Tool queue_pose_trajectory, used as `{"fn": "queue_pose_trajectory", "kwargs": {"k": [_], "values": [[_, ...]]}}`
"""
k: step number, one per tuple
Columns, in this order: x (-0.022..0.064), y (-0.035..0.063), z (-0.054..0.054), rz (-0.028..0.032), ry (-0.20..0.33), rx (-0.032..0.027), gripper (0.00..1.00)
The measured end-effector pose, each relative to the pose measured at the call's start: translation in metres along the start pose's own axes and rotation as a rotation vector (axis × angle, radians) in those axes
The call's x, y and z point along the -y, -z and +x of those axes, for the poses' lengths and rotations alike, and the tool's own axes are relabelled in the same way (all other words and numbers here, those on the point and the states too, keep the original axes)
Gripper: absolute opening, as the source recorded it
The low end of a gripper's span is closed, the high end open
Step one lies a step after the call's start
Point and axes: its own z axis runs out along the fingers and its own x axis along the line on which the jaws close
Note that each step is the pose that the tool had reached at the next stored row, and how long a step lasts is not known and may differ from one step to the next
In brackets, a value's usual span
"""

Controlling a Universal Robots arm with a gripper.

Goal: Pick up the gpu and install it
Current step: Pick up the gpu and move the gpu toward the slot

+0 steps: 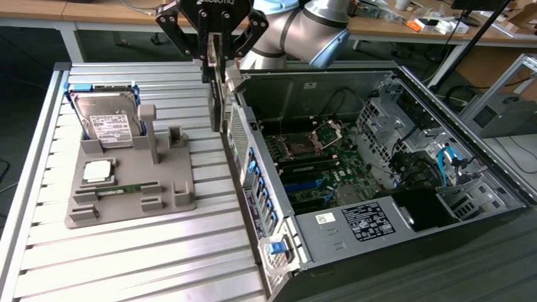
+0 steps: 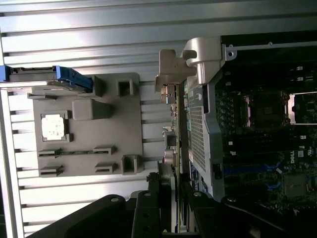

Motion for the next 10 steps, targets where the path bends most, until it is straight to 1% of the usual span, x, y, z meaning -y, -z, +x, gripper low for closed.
{"fn": "queue_pose_trajectory", "kwargs": {"k": [10], "values": [[-0.0001, -0.0015, -0.0014, 0.0000, 0.000, 0.0000, 0.27]]}}
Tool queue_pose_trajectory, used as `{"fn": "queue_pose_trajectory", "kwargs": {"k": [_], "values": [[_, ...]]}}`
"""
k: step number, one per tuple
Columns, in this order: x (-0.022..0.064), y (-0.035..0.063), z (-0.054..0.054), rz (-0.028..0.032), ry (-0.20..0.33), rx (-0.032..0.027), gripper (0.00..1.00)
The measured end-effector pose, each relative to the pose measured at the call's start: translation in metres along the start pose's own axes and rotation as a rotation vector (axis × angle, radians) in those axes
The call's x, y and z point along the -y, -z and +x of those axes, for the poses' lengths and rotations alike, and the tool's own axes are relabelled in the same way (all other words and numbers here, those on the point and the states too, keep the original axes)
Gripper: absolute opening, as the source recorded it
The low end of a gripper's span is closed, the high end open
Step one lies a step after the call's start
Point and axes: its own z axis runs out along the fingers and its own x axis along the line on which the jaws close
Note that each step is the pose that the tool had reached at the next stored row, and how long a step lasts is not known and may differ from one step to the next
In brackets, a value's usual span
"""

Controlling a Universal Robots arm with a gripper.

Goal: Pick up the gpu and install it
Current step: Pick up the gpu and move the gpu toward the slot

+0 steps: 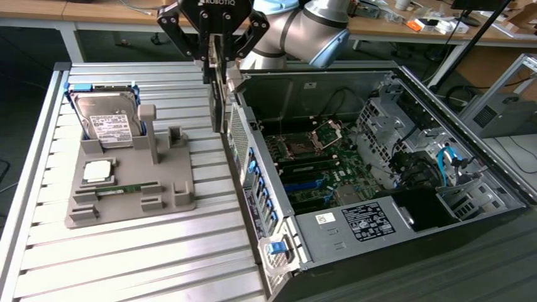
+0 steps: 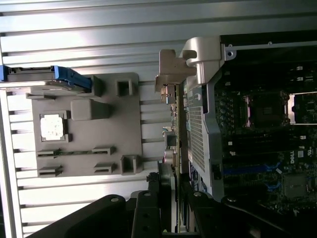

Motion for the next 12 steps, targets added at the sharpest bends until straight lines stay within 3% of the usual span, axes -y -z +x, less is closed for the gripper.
{"fn": "queue_pose_trajectory", "kwargs": {"k": [12], "values": [[-0.0002, -0.0051, -0.0036, 0.0000, 0.000, -0.0004, 0.27]]}}
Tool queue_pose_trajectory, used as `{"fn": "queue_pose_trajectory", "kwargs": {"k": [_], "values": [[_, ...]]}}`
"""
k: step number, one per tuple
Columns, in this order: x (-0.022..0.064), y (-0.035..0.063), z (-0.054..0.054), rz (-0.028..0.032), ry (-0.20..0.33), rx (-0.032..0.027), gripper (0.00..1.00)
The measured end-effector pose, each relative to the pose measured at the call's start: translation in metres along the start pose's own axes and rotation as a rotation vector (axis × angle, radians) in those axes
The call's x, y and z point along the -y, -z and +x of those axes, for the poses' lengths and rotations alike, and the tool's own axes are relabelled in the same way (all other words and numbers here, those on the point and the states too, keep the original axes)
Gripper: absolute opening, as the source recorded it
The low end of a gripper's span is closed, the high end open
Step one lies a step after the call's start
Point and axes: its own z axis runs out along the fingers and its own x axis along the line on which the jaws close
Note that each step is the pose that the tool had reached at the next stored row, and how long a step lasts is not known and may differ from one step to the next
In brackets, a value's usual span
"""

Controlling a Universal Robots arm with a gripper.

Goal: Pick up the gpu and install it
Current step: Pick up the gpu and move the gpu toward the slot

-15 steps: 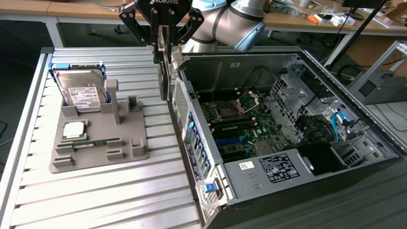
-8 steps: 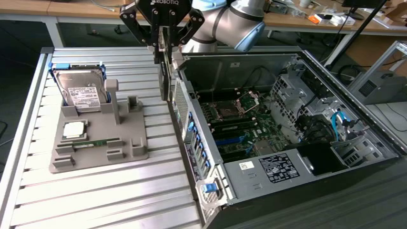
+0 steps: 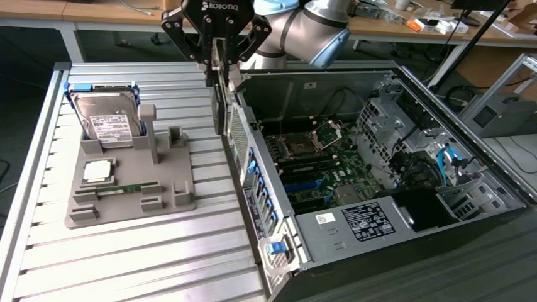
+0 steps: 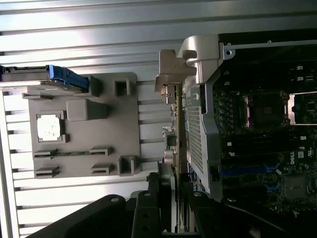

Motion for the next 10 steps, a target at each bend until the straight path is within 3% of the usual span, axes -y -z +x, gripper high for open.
{"fn": "queue_pose_trajectory", "kwargs": {"k": [10], "values": [[-0.0009, -0.0004, -0.013, 0.0000, 0.001, -0.0001, 0.27]]}}
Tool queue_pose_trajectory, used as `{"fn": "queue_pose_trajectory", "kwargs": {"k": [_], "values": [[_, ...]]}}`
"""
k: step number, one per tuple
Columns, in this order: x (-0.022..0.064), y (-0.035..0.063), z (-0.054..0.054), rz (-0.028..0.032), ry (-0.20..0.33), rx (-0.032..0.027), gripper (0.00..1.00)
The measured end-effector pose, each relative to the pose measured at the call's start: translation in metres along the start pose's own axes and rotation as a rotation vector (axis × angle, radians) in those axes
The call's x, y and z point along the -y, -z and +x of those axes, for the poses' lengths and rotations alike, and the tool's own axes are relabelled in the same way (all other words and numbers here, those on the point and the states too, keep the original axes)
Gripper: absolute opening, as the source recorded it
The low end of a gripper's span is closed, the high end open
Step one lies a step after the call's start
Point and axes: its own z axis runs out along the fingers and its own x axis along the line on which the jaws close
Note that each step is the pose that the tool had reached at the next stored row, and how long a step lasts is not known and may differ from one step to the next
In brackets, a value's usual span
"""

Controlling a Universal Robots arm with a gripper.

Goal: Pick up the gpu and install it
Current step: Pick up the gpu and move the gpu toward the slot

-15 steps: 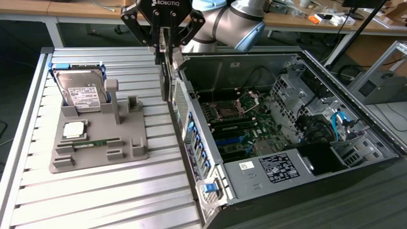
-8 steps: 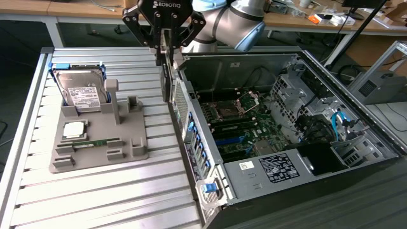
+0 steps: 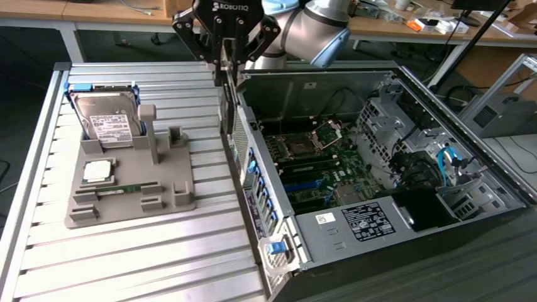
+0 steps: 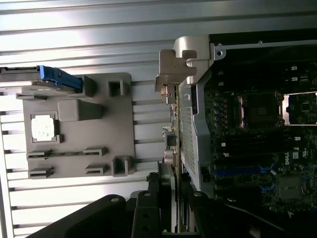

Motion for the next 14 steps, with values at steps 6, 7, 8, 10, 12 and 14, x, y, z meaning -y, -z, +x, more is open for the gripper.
{"fn": "queue_pose_trajectory", "kwargs": {"k": [6, 7, 8, 10, 12, 14], "values": [[0.0009, -0.0004, -0.009, 0.0001, 0.000, -0.0006, 0.27], [0.0010, -0.0005, -0.010, 0.0000, 0.000, -0.0008, 0.27], [0.0011, -0.0006, -0.012, 0.0001, 0.000, -0.0009, 0.27], [0.0010, -0.0008, -0.015, 0.0001, 0.000, -0.0011, 0.27], [0.0010, -0.0010, -0.017, 0.0002, 0.000, -0.0014, 0.27], [0.0010, -0.0012, -0.018, 0.0000, 0.000, -0.0014, 0.27]]}}
